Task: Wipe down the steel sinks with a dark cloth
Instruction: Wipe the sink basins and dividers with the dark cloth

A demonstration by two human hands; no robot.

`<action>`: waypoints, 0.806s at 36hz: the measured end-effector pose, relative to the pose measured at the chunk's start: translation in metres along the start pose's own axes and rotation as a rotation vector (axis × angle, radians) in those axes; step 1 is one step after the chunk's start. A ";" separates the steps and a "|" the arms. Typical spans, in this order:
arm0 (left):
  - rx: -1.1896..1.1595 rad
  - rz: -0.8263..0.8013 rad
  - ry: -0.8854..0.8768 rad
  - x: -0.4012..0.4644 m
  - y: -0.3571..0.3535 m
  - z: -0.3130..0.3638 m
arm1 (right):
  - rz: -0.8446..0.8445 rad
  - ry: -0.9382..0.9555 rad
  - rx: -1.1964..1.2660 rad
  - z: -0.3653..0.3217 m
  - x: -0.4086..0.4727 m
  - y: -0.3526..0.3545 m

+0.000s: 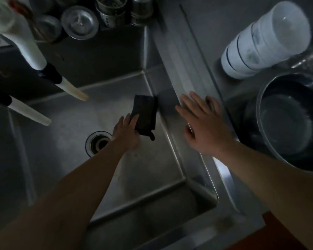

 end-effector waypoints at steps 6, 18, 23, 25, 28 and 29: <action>-0.006 0.132 -0.098 0.060 0.014 0.032 | 0.141 0.013 -0.042 0.001 0.003 -0.004; 0.249 0.109 -0.246 -0.004 -0.087 0.062 | -0.025 -0.019 -0.100 0.002 0.004 -0.011; 0.383 -0.030 -0.644 -0.093 -0.125 0.053 | -0.069 -0.032 -0.116 0.002 0.004 -0.007; 0.438 -0.002 -0.784 -0.117 -0.131 0.047 | -0.063 -0.036 -0.118 0.001 0.004 -0.007; 0.455 0.003 -0.867 -0.118 -0.142 0.041 | -0.041 -0.026 -0.130 0.002 0.004 -0.009; 0.429 -0.018 -0.863 -0.116 -0.141 0.041 | -0.025 -0.021 -0.134 0.002 0.004 -0.009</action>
Point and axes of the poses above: each hand's wrist, its own x-axis towards the middle knuckle, its own y-axis out of the back of the hand, z = x × y, the point moved 4 cm from there along x, towards the middle knuckle, and after that the axes turned 11 degrees about y, right-handed, at the moved point
